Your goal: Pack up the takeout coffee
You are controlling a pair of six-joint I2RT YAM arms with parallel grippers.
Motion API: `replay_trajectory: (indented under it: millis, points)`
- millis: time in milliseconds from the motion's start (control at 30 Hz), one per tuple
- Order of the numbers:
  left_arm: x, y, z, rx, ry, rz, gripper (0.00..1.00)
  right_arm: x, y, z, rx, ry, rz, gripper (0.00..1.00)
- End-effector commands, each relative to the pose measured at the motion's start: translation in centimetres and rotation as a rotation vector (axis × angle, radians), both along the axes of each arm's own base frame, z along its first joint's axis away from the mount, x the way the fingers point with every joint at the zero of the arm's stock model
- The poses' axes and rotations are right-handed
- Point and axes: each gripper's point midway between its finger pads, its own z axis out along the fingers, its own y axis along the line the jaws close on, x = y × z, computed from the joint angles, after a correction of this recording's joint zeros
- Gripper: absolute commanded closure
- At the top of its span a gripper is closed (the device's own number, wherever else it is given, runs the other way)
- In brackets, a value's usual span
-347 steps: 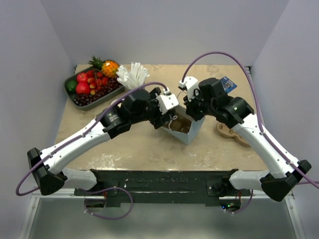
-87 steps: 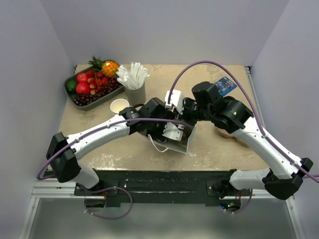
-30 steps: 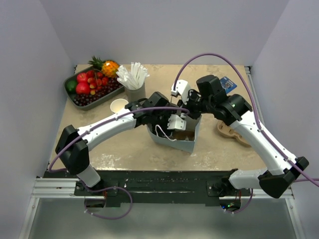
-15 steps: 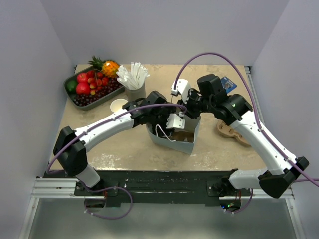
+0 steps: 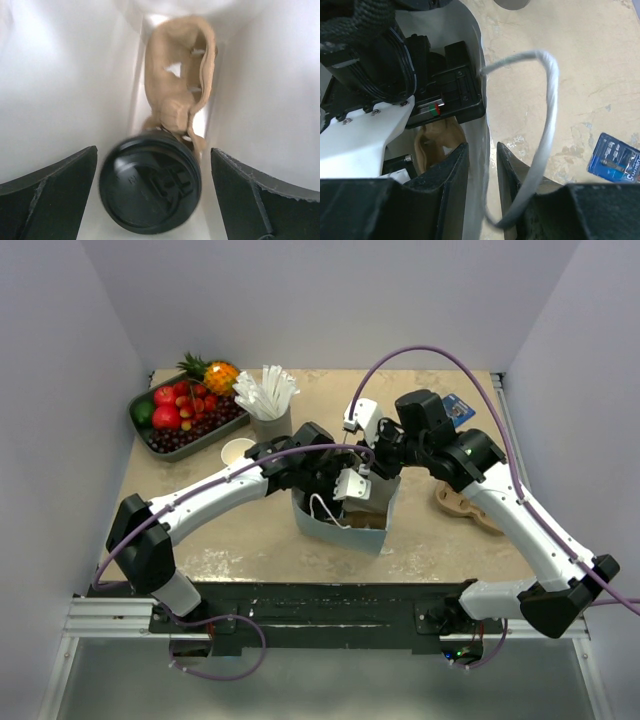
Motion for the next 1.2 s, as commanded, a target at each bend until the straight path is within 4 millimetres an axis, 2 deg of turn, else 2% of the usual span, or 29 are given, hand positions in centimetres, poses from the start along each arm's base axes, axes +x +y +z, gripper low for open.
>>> replay_trajectory:
  millis: [0,200,367,567,600,700,833,967,1033,1167]
  points:
    - [0.7,-1.7,5.7,-0.169,-0.008,0.028,0.01,-1.1,0.1,-0.5,0.000,0.021,0.032,0.67]
    - [0.7,-2.5,8.3,-0.235,-0.015,0.026,0.01,-0.6,-0.1,-0.7,-0.002,0.016,0.005,0.66]
    - [0.7,-2.2,8.3,-0.233,-0.026,0.033,0.01,-0.3,-0.3,-0.4,0.003,0.014,-0.013,0.65]
    - [1.2,-2.3,9.1,-0.272,-0.040,0.061,0.01,-1.8,0.1,1.1,0.042,0.046,0.066,0.51]
    - [1.2,-2.4,9.2,-0.277,-0.036,0.064,0.01,-1.9,0.2,1.7,0.052,0.041,0.077,0.46]
    - [1.1,-2.6,10.2,-0.312,-0.027,0.074,0.01,-2.6,0.4,2.7,0.068,0.048,0.110,0.41]
    - [0.6,-2.6,11.0,-0.351,-0.008,0.074,0.01,-2.9,0.3,3.4,0.067,0.054,0.116,0.39]
    - [0.9,-2.5,12.6,-0.400,-0.046,0.082,0.01,-2.9,0.2,4.5,0.072,0.038,0.112,0.38]
    - [1.0,-2.3,13.5,-0.421,-0.060,0.093,0.01,-2.9,0.3,5.6,0.089,0.017,0.119,0.36]
    - [1.4,-1.9,16.8,-0.493,-0.087,0.121,0.01,-3.0,0.6,7.6,0.125,-0.015,0.128,0.33]
